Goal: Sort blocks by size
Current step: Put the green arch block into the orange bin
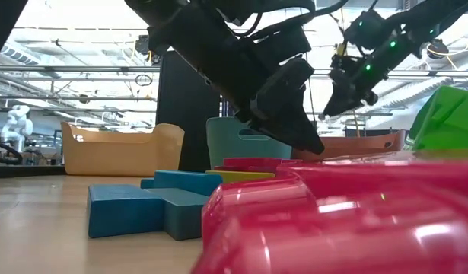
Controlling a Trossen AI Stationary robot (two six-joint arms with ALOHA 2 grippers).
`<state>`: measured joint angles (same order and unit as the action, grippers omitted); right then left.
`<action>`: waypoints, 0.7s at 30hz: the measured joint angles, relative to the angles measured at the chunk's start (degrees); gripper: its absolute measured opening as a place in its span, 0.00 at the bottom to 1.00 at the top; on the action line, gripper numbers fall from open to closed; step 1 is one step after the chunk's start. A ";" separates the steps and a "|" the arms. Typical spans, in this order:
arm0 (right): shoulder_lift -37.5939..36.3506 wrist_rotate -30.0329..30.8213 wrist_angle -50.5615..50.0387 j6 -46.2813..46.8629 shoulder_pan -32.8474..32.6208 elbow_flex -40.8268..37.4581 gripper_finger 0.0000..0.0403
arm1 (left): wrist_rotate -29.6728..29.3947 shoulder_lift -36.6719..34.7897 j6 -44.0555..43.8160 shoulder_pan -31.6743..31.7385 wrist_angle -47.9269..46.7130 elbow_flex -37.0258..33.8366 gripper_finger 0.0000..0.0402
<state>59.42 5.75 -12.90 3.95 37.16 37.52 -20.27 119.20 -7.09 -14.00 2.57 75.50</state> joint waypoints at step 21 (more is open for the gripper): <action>-5.58 18.81 -5.85 8.93 -28.73 0.00 0.33 | -1.03 0.00 0.15 0.17 0.00 0.00 0.48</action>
<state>53.84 24.56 -18.75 12.88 8.43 37.52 -21.30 119.20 -6.94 -13.83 2.57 75.50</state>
